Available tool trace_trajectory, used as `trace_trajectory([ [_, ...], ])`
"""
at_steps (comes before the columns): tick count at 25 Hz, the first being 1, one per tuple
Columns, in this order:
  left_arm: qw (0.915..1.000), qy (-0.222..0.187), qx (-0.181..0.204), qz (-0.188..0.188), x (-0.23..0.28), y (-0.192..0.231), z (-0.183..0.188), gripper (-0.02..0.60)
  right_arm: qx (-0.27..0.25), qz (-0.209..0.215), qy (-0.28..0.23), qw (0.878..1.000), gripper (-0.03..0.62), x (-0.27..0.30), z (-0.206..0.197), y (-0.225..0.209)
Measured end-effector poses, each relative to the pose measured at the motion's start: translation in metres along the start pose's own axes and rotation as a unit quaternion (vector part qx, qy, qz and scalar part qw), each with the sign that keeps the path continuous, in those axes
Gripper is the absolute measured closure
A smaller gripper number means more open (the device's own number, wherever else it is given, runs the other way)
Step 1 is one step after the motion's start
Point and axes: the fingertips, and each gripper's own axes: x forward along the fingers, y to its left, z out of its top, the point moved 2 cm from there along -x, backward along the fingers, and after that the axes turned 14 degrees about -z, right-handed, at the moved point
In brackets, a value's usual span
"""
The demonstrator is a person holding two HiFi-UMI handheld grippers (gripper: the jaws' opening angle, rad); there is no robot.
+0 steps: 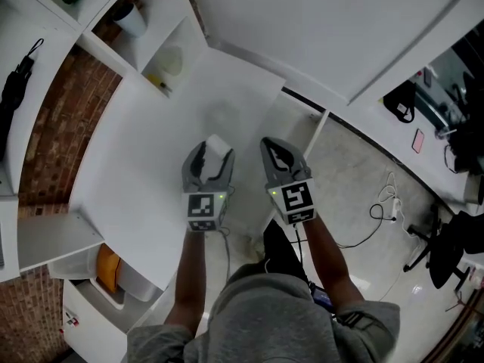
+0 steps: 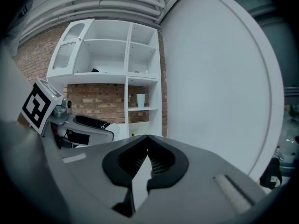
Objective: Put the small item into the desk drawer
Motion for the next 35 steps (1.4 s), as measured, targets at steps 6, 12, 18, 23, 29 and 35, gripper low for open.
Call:
trace_trajectory([
  [6, 0.9989, -0.005, 0.003, -0.047, 0.021, -0.026, -0.002, 0.293, 0.011, -0.04, 0.012, 0.999, 0.591, -0.015, -0.015, -0.02],
  [12, 0.9957, -0.001, 0.012, -0.092, 0.042, -0.051, -0.008, 0.293, 0.027, -0.081, 0.023, 0.996, 0.591, -0.024, -0.031, -0.044],
  [18, 0.9914, 0.001, 0.012, -0.13, 0.064, -0.074, -0.02, 0.293, 0.046, -0.11, 0.037, 0.992, 0.591, -0.03, -0.055, -0.06],
  [23, 0.9887, 0.016, 0.004, -0.149, 0.082, -0.091, -0.04, 0.293, 0.053, -0.128, 0.052, 0.989, 0.591, -0.034, -0.083, -0.076],
  [29, 0.9851, 0.038, 0.0, -0.168, 0.104, -0.108, -0.066, 0.293, 0.07, -0.135, 0.075, 0.986, 0.591, -0.032, -0.116, -0.09],
  [35, 0.9815, 0.058, -0.006, -0.182, 0.128, -0.117, -0.095, 0.293, 0.078, -0.142, 0.092, 0.982, 0.591, -0.025, -0.148, -0.107],
])
